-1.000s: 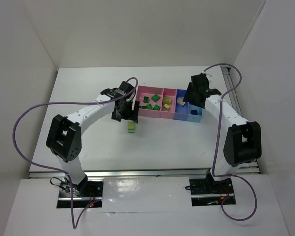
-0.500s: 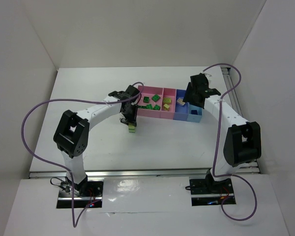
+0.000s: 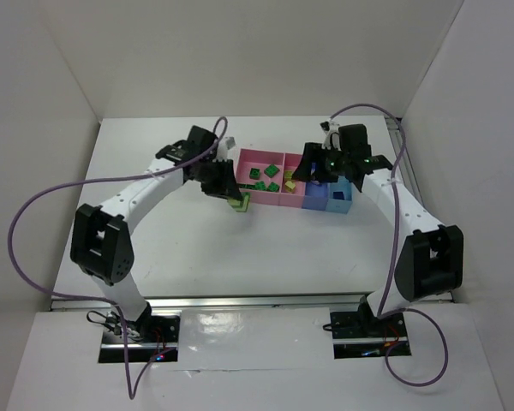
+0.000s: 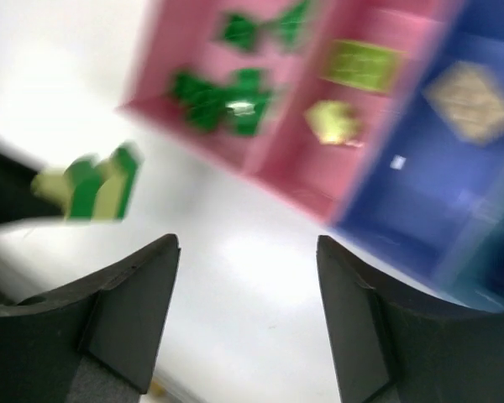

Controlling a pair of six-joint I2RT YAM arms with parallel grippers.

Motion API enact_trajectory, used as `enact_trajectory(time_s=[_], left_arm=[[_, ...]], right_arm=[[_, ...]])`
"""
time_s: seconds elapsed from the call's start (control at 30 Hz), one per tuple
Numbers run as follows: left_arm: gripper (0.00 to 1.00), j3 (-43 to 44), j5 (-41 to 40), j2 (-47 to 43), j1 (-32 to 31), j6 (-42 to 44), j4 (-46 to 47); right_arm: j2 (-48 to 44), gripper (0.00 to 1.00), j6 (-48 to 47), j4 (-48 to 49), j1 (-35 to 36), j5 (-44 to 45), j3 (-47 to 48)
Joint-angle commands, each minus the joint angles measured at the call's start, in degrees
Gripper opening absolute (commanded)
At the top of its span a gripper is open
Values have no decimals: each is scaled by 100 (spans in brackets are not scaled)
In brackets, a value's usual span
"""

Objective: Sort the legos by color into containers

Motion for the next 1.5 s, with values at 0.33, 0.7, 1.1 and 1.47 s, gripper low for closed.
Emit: enact_trajectory(time_s=[0.33, 0.7, 1.1, 1.47], left_arm=[[0, -412, 5116, -271, 779, -1309, 3456], [0, -807, 5388, -376, 621, -1766, 4159], [0, -667, 5335, -324, 515, -1803, 4214], [0, -482, 5335, -219, 515, -1687, 4089]], right_arm=[[-76, 84, 255, 1458, -8, -4513, -427], [-85, 90, 1291, 2856, 123, -4777, -674], [170, 80, 1705, 3288, 571, -4839, -603], [170, 13, 2100, 3456, 415, -4533, -911]])
